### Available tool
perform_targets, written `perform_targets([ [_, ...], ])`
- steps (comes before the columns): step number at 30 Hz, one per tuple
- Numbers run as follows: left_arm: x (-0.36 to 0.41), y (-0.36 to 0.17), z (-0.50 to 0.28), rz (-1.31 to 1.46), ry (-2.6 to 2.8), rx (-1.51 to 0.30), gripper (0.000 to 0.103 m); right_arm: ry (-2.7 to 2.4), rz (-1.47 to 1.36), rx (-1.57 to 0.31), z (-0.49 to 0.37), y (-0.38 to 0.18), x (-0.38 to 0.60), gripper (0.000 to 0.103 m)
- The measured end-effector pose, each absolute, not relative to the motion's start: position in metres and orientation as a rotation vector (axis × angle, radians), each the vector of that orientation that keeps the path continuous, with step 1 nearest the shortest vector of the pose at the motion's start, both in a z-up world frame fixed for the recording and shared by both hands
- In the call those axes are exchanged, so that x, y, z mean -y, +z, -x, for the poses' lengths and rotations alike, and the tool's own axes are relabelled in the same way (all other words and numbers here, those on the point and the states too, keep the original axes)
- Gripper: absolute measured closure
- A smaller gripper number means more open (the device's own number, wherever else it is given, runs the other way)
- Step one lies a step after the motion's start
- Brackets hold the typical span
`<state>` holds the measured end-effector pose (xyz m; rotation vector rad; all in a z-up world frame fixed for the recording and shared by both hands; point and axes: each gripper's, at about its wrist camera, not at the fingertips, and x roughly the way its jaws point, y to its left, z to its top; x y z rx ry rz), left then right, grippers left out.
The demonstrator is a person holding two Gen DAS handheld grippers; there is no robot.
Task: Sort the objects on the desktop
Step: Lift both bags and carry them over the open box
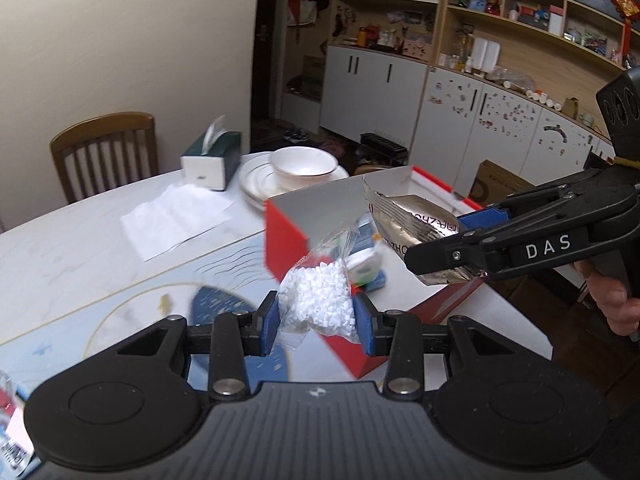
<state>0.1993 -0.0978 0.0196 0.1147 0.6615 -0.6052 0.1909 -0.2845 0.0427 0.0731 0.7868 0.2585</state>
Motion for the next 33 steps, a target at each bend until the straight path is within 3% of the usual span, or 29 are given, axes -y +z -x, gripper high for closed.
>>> perform_targets([
  [33, 0.264, -0.007, -0.253, -0.275, -0.691, -0.71, 0.065, 0.158, -0.03, -0.819, -0.215, 0.017, 0.424, 0.051],
])
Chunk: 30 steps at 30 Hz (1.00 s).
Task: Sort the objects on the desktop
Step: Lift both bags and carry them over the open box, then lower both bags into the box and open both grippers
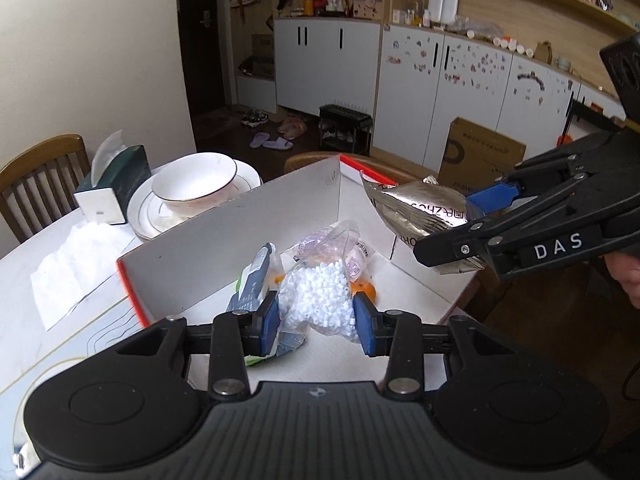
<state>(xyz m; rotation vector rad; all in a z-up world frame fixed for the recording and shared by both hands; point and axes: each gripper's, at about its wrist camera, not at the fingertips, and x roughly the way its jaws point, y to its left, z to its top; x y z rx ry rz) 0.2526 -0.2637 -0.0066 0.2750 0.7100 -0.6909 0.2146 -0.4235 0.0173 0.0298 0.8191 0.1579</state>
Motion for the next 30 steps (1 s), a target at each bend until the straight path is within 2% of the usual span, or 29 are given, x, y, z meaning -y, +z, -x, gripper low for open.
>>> perform_targets([
  [17, 0.299, -0.046, -0.294, -0.381, -0.697, -0.84, 0.065, 0.213, 0.04, -0.902, -0.262, -0.017, 0.433, 0.051],
  [30, 0.295, -0.072, -0.314, -0.41, -0.657, -0.937, 0.065, 0.24, 0.111, -0.978, -0.283, -0.046, 0.426, 0.051],
])
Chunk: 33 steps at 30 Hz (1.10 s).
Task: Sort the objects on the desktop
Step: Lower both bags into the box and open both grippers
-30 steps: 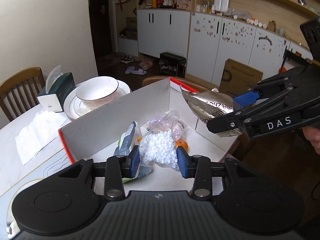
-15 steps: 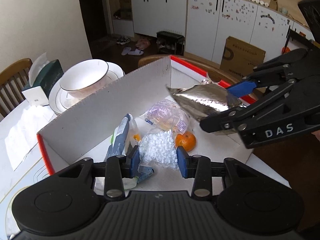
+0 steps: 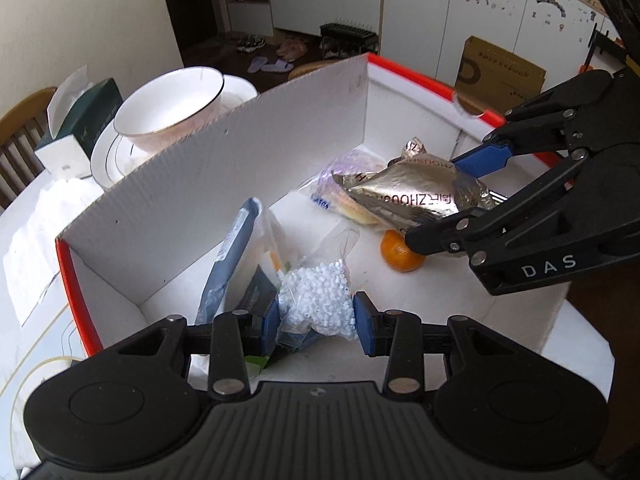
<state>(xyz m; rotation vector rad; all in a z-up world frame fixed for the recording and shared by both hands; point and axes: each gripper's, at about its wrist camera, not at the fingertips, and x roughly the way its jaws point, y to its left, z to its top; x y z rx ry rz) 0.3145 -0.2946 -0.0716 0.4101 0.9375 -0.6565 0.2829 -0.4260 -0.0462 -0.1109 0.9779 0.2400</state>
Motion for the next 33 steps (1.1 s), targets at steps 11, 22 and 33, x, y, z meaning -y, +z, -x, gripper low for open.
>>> perform_targets([
  [11, 0.301, -0.082, -0.322, -0.439, -0.679, -1.029, 0.065, 0.239, 0.186, -0.986, -0.289, -0.056, 0.415, 0.05],
  [22, 0.304, -0.082, -0.321, -0.471, -0.713, -1.061, 0.059, 0.235, 0.182, -1.005, -0.29, -0.062, 0.414, 0.046],
  [33, 0.292, -0.069, -0.31, -0.439, -0.71, -0.989, 0.045, 0.256, 0.15, -0.988, -0.282, -0.054, 0.417, 0.038],
])
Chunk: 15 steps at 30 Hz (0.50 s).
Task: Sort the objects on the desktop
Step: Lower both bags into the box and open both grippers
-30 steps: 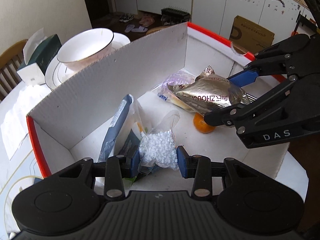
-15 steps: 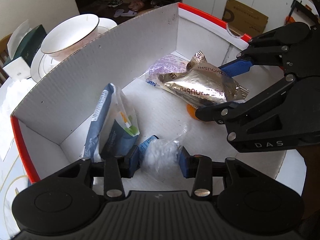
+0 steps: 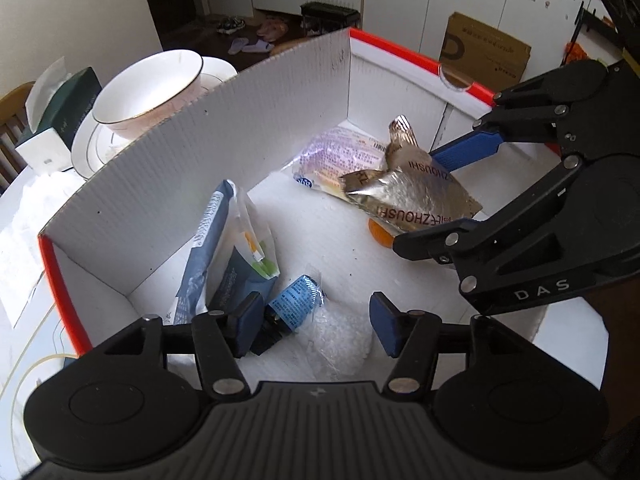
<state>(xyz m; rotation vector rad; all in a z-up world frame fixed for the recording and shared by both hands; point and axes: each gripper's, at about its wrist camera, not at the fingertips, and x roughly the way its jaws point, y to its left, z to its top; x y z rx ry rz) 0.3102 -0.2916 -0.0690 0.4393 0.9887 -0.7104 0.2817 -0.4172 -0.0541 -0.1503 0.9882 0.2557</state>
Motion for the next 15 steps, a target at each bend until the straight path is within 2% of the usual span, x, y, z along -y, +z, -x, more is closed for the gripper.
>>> perform_targets([
  [9, 0.279, -0.053, -0.301, -0.377, -0.694, -0.922, 0.043, 0.283, 0.094, -0.932, -0.27, -0.029, 0.424, 0.028],
  [15, 0.266, -0.036, -0.287, -0.319, -0.676, -0.858, 0.043, 0.299, 0.081, -0.892, -0.257, -0.011, 0.427, 0.028],
])
